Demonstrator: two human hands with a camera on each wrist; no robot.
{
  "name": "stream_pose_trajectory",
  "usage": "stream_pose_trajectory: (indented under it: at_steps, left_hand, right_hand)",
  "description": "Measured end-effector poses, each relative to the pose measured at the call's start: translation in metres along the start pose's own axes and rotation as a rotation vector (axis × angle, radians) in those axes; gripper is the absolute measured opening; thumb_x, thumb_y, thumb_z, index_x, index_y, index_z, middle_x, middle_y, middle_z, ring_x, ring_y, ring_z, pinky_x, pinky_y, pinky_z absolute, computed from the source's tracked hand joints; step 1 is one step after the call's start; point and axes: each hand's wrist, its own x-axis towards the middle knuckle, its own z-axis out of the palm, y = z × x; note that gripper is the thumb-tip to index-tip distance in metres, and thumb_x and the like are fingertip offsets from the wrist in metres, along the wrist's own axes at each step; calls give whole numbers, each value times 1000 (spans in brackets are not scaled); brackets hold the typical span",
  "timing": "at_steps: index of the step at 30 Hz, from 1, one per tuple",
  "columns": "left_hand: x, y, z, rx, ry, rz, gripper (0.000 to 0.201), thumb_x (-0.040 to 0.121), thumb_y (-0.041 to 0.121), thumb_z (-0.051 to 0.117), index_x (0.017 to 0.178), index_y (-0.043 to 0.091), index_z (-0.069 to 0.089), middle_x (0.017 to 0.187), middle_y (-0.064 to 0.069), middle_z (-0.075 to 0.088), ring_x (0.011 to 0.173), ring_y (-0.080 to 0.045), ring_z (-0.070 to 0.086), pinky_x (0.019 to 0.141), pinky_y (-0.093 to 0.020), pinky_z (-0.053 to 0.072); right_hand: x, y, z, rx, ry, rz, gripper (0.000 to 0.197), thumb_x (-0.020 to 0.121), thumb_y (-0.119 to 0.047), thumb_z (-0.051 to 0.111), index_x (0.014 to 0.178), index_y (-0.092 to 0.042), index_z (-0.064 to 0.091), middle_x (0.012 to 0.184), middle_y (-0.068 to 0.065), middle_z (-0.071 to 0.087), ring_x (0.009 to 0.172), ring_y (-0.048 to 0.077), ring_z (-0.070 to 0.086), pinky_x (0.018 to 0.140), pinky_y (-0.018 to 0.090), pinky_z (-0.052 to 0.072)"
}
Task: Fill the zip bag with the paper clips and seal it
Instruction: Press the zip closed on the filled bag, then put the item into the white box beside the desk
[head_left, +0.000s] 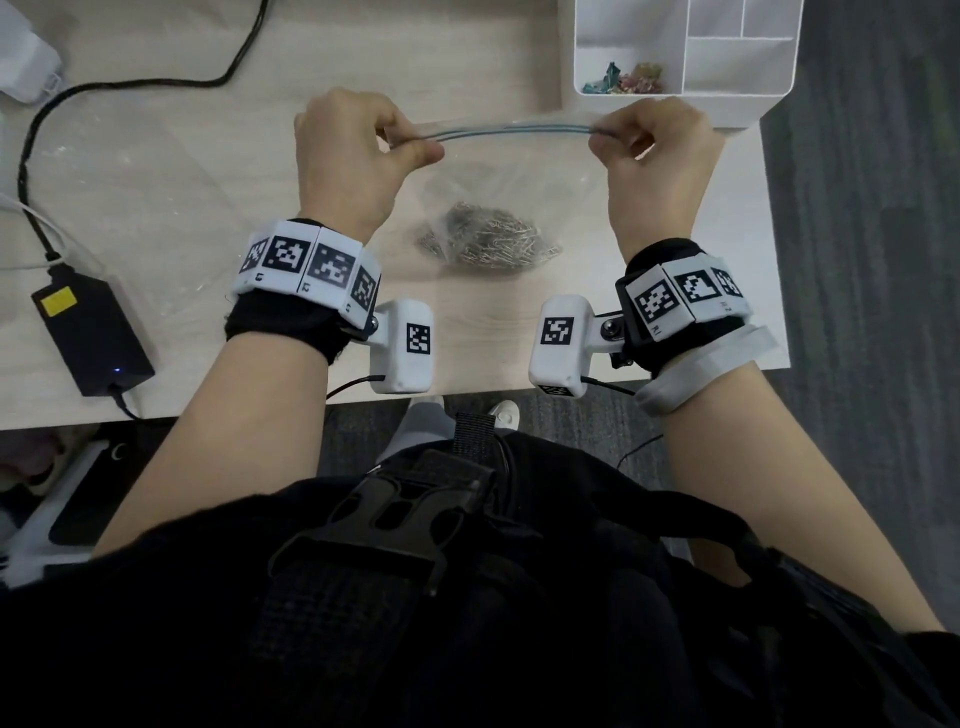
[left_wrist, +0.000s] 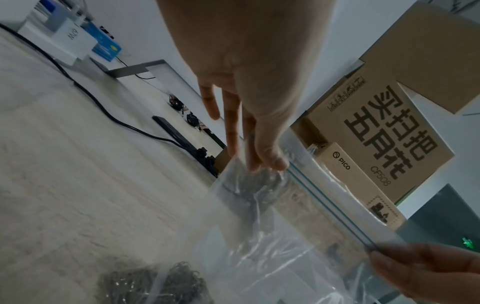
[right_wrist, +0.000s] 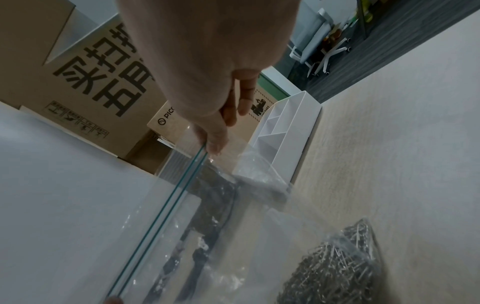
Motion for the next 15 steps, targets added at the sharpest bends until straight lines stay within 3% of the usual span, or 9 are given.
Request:
stream_pose_trajectory:
  at_steps: [4, 7, 9, 12, 15]
  left_hand:
    - [-3, -6, 4, -115, -33, -65, 21, 72, 32, 75, 85, 15, 72, 77, 7, 65, 69, 1, 55, 73, -17, 44]
    - [-5, -12, 1, -166, 15, -100, 17, 71, 29, 77, 81, 18, 69, 76, 11, 66, 70, 2, 58, 74, -17, 49]
    - [-4, -14, -6, -183, 17, -91, 16, 70, 28, 78, 79, 20, 67, 75, 13, 65, 69, 1, 60, 75, -19, 51]
    - [-1, -19, -20, -217, -39, -70, 21, 70, 27, 79, 83, 14, 68, 79, 4, 67, 69, 0, 61, 74, -16, 51]
    - [0, -31, -36, -224, -83, -50, 23, 73, 28, 76, 85, 10, 69, 78, 5, 66, 70, 0, 60, 71, -11, 48]
  right_hand:
    - [-5, 0, 1, -65, -71, 3, 30, 74, -5, 65, 102, -12, 75, 104, 5, 73, 101, 26, 64, 93, 33, 50]
    - [-14, -11, 3, -61, -40, -31, 50, 65, -6, 49, 109, -15, 72, 109, 1, 72, 107, 26, 62, 98, 41, 48]
    - [-19, -24, 6, -66, 20, -90, 48, 64, -7, 46, 103, -14, 72, 104, 1, 73, 105, 28, 62, 96, 46, 46]
    - [-22, -43, 18, -2, 73, -232, 34, 65, -5, 49, 87, -10, 74, 87, 4, 75, 91, 30, 67, 88, 51, 50]
    - [-26, -67, 41, 113, 15, -315, 27, 69, -2, 50, 81, -7, 74, 77, 6, 74, 75, 23, 69, 78, 40, 55]
